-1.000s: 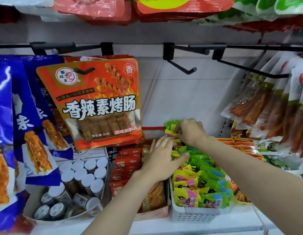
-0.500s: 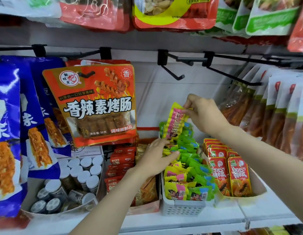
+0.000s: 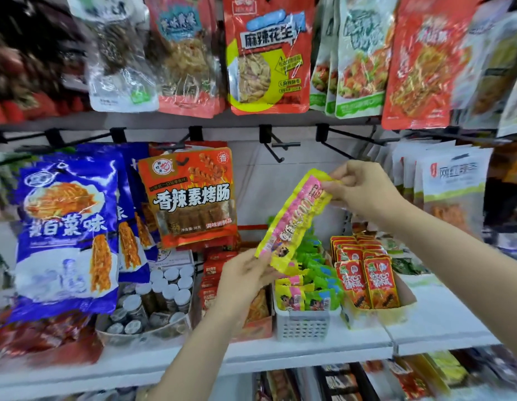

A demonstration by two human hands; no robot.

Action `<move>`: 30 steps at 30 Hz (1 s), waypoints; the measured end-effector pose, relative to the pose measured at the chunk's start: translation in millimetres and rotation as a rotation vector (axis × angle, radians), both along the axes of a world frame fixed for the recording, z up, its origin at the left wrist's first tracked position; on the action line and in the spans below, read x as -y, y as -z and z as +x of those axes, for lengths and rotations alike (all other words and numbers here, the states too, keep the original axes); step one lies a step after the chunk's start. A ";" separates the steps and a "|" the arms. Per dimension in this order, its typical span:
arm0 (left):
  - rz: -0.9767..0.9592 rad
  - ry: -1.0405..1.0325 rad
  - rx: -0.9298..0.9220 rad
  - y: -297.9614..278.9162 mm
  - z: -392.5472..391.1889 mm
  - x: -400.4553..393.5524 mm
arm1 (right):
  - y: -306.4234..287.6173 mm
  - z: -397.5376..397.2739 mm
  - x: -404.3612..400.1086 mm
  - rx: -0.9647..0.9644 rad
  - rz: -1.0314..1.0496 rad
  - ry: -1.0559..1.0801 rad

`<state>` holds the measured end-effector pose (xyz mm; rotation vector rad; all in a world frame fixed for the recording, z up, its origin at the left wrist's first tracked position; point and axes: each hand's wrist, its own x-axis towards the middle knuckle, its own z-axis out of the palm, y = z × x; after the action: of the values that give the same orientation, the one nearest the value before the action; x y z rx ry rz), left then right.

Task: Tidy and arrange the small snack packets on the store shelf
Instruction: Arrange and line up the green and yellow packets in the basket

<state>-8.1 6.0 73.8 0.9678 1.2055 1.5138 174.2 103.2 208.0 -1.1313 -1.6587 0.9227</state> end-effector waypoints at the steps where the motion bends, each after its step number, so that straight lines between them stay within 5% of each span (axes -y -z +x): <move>1: -0.004 -0.029 0.066 -0.8 0.2 7.5 | -1.7 -0.6 3.2 -0.027 -0.045 -0.026; 6: -0.038 0.003 0.188 -0.9 -0.4 33.6 | 3.3 7.1 12.4 -0.086 -0.266 -0.096; 12: -0.045 0.079 0.317 -4.0 1.7 41.7 | 0.7 11.4 20.4 -0.110 -0.277 -0.110; 19: -0.081 0.321 0.876 -21.0 2.0 47.2 | -1.2 12.6 23.5 -0.330 -0.322 -0.303; 22: -0.027 0.333 0.816 -22.5 1.4 48.0 | 1.9 14.5 21.0 -0.422 -0.326 -0.333; 27: 0.059 0.123 0.361 -21.2 6.7 48.2 | 2.3 16.3 18.1 -0.291 -0.375 -0.294; 30: 0.110 0.004 0.159 -16.8 9.5 48.8 | 0.3 16.2 16.7 -0.416 -0.436 -0.309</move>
<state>1.4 -42.7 90.6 0.9020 1.0167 1.6356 190.5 86.5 207.7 -0.8820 -1.3379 1.6573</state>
